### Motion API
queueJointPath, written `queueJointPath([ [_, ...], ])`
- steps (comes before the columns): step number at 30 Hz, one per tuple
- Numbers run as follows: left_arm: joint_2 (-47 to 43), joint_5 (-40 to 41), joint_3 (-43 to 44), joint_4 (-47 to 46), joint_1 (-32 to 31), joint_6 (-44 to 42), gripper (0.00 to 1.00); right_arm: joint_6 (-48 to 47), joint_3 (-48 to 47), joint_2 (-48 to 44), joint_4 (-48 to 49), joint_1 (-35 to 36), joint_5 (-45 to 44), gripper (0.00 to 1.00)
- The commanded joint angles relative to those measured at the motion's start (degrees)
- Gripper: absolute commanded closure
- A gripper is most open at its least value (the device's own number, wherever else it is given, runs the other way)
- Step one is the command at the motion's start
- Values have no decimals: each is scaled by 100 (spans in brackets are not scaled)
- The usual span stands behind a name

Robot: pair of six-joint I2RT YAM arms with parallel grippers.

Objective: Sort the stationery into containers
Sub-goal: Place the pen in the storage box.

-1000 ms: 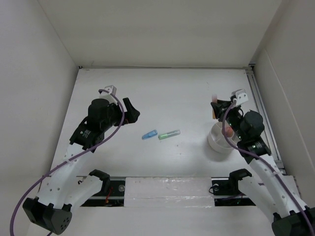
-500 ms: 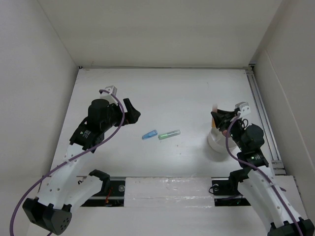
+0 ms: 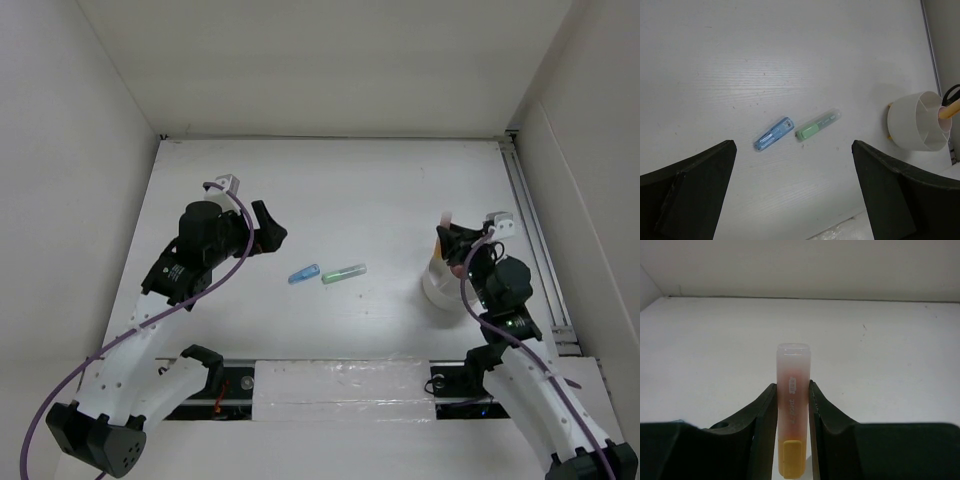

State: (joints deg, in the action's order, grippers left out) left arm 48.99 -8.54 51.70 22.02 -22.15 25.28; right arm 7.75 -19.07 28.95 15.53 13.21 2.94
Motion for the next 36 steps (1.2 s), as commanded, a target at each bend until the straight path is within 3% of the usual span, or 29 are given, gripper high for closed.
queueJointPath([
  [1, -92, -113, -55, -286, -35, -111, 0, 60, 61, 76, 425, 120, -424, 100],
  [23, -197, -333, -55, -339, -35, -111, 0, 491, -122, -3, -471, 674, -1718, 100],
  [29, -311, -386, -55, -391, -35, -163, 0, 754, -404, 172, -1078, 1200, -2673, 100],
  [36, -373, -438, -108, -392, -35, -163, 0, 825, -352, 225, -1078, 1543, -3395, 100],
])
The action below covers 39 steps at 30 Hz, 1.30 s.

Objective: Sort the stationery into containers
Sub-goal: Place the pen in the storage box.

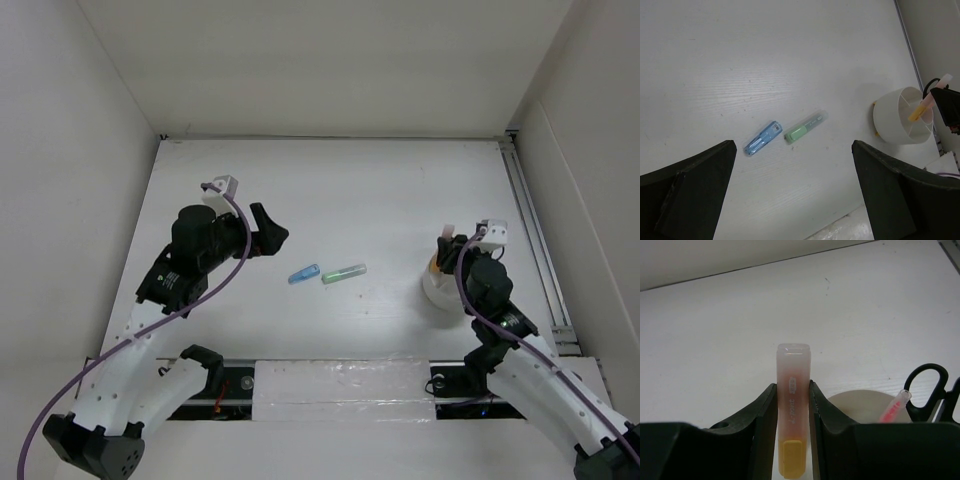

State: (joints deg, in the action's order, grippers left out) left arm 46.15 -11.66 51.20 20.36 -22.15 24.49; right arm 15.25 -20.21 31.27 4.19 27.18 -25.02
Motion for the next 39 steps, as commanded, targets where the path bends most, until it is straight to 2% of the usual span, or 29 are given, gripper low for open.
queueJointPath([
  [1, -89, -126, -57, -225, -35, -85, 0, 75, -238, -59, 56, 147, -662, 100],
  [11, -27, -179, -57, -225, -140, -85, 0, -268, -124, -261, 214, 147, -812, 100],
  [16, -27, -126, -57, -225, -140, -85, 0, -408, -334, 282, 214, 147, -873, 100],
  [21, -79, -126, -57, -225, -140, -85, 0, -478, -405, 354, 47, 200, -1102, 100],
  [39, -27, -126, -57, -225, -140, -85, 0, -426, -853, 1144, -409, 200, -837, 100],
])
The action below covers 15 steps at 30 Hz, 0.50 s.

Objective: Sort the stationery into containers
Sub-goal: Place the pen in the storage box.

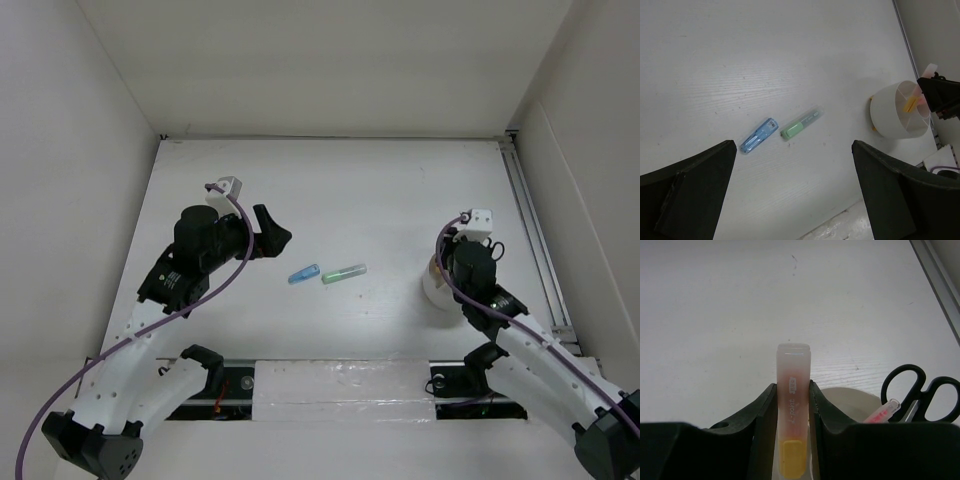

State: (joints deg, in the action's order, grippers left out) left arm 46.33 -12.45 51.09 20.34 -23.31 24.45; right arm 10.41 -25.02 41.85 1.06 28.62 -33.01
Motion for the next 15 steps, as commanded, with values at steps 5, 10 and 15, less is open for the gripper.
queueJointPath([
  [5, -45, 5, -47, -223, -24, -80, 0, 57, -425, 88, -168, 56, -38, 100],
  [10, 8, 5, 6, -276, -24, -80, 0, 57, -425, 69, -168, 56, 14, 100],
  [15, 8, 5, 6, -276, -24, -80, 0, 57, -417, 69, -168, 56, 181, 100],
])
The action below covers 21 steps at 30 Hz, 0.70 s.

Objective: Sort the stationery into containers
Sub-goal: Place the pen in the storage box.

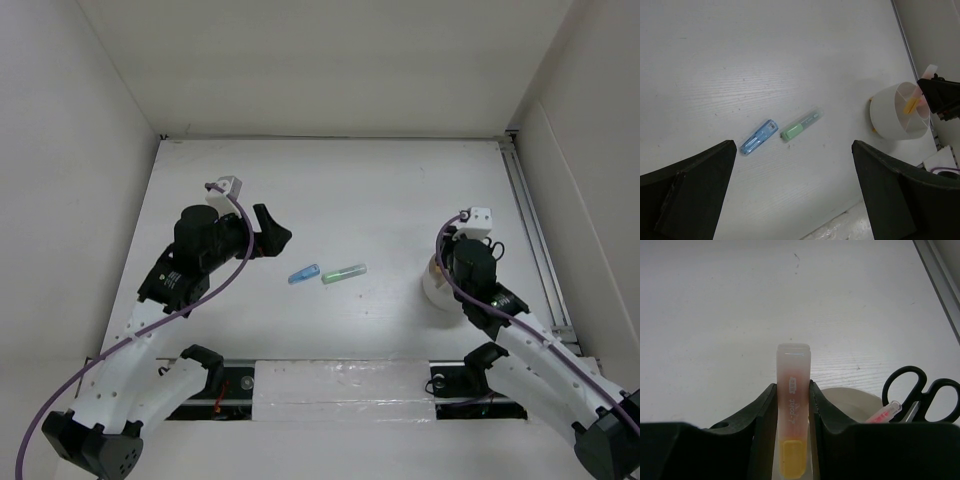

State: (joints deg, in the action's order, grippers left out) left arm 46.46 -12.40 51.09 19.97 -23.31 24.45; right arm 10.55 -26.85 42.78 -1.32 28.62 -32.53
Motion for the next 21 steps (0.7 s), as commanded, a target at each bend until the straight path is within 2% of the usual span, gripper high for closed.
queueJointPath([
  [1, -5, 1, 6, -239, -24, -80, 0, 44, -233, -25, 132, 56, 133, 100],
  [7, -5, 1, 6, -239, -24, -80, 0, -9, -233, -112, 132, 56, 248, 100],
  [14, -5, 1, 6, -239, -24, -80, 0, 52, -426, -403, -474, 56, 353, 100],
  [21, -5, 1, 6, -239, -24, -80, 0, 369, -628, 1, -702, 56, 310, 100],
])
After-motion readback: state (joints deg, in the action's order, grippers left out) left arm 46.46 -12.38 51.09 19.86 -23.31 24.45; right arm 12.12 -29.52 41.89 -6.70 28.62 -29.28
